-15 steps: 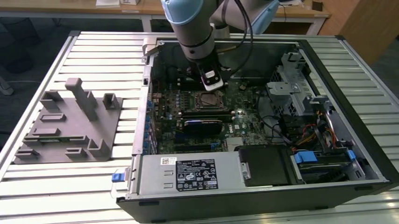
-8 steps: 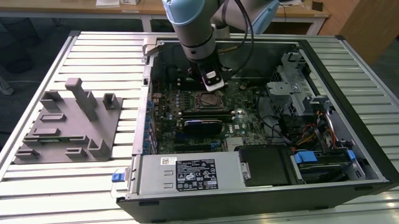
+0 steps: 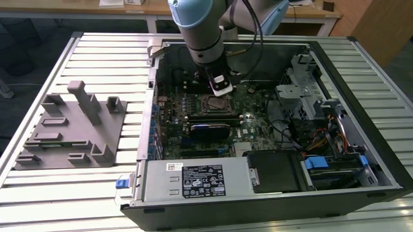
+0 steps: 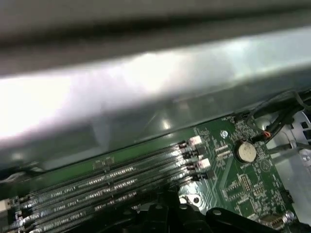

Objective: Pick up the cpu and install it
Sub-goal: 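Install the first cpu locking lever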

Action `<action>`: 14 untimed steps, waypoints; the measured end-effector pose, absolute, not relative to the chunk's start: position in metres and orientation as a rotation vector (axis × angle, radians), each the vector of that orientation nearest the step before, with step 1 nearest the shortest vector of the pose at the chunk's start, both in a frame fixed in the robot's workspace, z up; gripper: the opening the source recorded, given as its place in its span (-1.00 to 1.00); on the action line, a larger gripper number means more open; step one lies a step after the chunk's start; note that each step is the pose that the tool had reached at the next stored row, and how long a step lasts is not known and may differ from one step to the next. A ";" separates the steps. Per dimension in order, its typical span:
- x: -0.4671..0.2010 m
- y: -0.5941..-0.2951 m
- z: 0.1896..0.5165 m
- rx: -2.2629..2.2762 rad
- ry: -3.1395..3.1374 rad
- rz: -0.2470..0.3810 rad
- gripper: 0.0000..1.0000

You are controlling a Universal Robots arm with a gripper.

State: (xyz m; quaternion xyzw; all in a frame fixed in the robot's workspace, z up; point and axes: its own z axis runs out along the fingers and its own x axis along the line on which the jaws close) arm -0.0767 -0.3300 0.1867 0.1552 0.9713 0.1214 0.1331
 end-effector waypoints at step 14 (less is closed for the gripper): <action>-0.077 -0.333 0.204 0.451 2.817 0.358 -0.79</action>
